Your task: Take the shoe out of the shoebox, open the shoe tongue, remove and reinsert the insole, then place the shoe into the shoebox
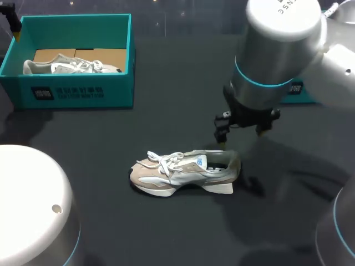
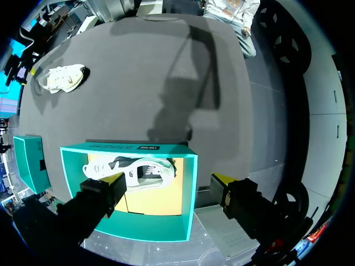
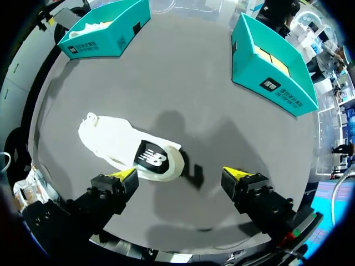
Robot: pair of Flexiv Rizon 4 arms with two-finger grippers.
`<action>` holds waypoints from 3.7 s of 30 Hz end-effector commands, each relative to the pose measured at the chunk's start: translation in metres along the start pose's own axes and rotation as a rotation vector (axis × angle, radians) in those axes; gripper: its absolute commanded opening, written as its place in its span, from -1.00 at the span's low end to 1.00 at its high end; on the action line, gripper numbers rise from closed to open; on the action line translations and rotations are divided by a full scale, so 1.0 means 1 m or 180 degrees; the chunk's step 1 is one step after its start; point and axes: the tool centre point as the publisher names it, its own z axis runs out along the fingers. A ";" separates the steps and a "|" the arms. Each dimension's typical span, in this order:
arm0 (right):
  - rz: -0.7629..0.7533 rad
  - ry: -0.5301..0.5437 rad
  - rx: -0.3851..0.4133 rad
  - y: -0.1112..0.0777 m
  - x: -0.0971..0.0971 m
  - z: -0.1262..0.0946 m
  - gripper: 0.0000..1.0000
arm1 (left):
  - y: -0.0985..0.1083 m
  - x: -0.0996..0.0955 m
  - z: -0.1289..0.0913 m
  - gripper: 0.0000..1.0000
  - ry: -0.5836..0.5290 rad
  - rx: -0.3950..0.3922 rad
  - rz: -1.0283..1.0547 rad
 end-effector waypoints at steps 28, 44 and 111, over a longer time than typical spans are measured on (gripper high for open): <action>-0.2081 0.3457 -0.1465 -0.038 -0.070 0.011 1.00 | -0.001 0.000 -0.001 1.00 0.0008 -0.0006 0.0002; -0.2014 0.3092 -0.1934 -0.042 -0.081 0.028 1.00 | -0.001 0.000 -0.001 1.00 0.0008 -0.0006 0.0002; -0.2850 0.2579 -0.2786 -0.039 -0.091 0.090 1.00 | -0.001 0.000 -0.001 1.00 0.0008 -0.0006 0.0002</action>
